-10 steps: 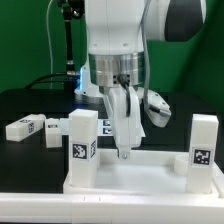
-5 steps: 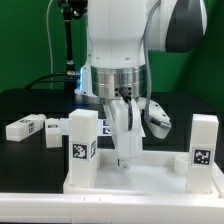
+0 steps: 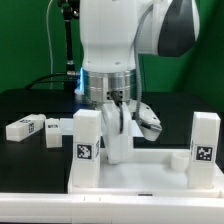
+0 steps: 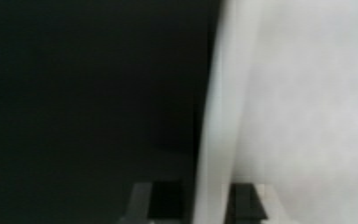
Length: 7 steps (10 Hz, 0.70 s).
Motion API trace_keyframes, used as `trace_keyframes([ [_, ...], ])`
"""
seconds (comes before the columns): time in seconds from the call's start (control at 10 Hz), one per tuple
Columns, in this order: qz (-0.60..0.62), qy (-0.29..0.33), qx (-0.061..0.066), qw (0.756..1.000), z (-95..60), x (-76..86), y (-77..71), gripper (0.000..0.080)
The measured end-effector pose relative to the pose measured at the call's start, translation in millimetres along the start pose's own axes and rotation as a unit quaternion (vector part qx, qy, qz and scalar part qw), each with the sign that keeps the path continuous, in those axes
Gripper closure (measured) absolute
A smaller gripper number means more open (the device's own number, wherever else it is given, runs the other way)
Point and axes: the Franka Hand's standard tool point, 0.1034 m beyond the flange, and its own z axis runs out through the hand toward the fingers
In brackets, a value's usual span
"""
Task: Assemble desk
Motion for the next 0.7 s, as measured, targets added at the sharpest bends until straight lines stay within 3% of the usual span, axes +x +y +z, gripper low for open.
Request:
trace_keyframes([
  [0.7,0.004,0.002,0.004,1.0,-0.2,4.1,1.0,0.0726],
])
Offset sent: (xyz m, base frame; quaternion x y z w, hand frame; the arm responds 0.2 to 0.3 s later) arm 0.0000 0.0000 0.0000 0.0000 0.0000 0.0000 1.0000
